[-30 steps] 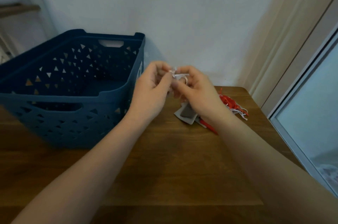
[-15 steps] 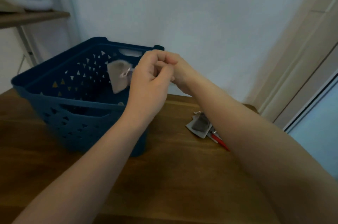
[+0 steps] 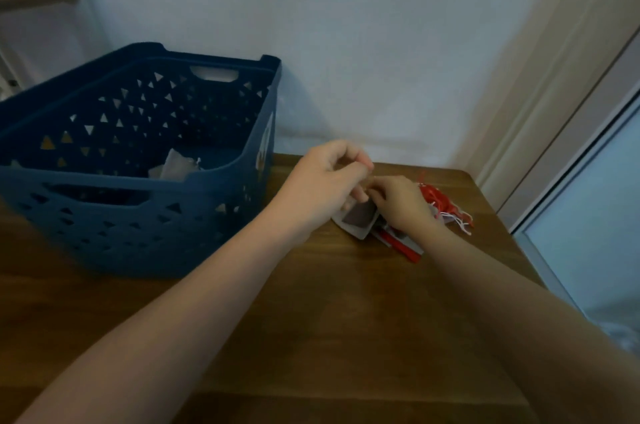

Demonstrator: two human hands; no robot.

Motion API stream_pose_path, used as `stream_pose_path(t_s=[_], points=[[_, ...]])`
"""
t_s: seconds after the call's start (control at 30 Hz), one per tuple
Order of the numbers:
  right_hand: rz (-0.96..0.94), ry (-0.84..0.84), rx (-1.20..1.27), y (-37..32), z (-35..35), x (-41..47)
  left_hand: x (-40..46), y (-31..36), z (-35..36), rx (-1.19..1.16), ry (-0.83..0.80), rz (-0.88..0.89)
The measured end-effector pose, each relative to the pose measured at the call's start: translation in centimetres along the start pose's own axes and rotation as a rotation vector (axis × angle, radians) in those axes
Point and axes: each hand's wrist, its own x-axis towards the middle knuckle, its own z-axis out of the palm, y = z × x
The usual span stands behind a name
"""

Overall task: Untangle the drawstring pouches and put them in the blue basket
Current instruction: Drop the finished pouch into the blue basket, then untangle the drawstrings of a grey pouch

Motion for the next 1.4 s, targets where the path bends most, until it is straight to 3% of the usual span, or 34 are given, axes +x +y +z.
stream_pose_path(t_s=[0.13, 0.27, 0.4, 0.5, 0.63, 0.83, 1.07, 1.2, 1.3, 1.4], points=[[-0.014, 0.04, -0.196, 0.3, 1.3, -0.6, 0.9, -2.7, 0.9, 0.119, 0.023, -0.051], [0.008, 0.102, -0.209, 0.1, 1.6, -1.0, 2.6, -5.9, 1.6, 0.171, 0.074, -0.161], [-0.074, 0.262, 0.087, -1.0, 1.0, -2.2, 3.3, -8.2, 1.9, 0.229, 0.088, -0.164], [-0.153, 0.303, 0.183, -2.1, 0.3, -3.1, 3.0, -9.2, 1.8, 0.287, 0.063, -0.03], [-0.185, 0.182, 0.334, -3.8, 0.6, -4.2, 2.9, -10.3, 1.5, 0.29, 0.103, 0.057], [0.017, 0.077, 0.738, -4.1, 2.0, -5.8, 3.1, -12.1, 1.6, 0.021, 0.269, -0.015], [0.1, 0.096, 0.776, -3.5, 2.8, -5.4, 3.2, -13.8, 1.7, -0.098, 0.268, -0.063], [0.279, 0.083, 1.144, -3.7, 2.7, -5.6, 2.8, -14.2, 1.2, 0.035, 0.239, -0.106], [0.366, 0.143, 1.285, -3.3, 2.9, -5.8, 2.4, -14.0, 0.9, 0.151, 0.216, -0.138], [0.392, 0.132, 1.639, -2.8, 2.4, -5.9, 2.2, -13.2, 0.7, -0.211, 0.206, -0.272]])
